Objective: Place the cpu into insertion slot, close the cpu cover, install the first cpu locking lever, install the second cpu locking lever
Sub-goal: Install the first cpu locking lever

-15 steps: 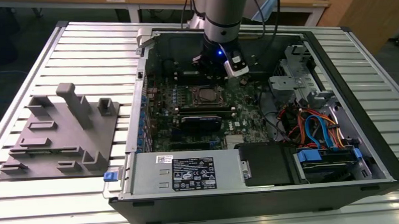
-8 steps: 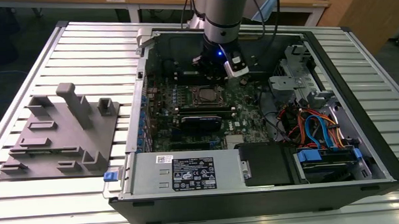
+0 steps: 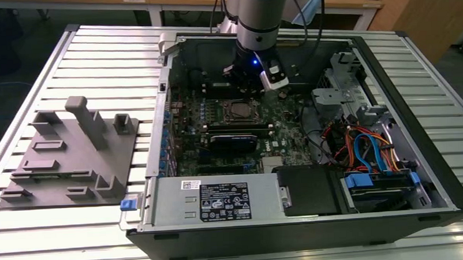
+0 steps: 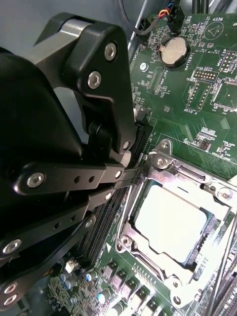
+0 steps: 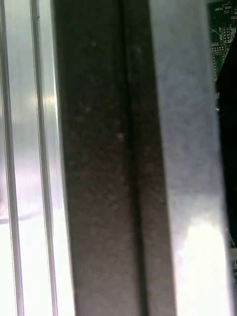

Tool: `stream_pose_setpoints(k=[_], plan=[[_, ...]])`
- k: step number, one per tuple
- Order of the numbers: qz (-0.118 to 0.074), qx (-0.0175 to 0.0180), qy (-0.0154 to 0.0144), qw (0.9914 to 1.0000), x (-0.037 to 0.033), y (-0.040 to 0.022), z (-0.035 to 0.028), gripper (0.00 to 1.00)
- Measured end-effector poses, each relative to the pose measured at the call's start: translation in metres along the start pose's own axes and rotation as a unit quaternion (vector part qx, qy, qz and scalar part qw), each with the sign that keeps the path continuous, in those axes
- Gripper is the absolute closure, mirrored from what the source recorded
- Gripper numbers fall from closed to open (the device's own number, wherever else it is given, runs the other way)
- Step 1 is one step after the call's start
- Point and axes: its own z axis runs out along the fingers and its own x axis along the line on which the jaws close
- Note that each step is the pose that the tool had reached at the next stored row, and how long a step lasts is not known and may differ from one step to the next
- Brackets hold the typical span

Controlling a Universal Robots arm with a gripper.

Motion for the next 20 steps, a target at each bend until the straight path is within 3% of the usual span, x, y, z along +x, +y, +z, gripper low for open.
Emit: stream_pose_setpoints(k=[20], plan=[[0.000,0.0032,-0.0003,0.99999,0.0000,0.0000,-0.0001,0.89]])
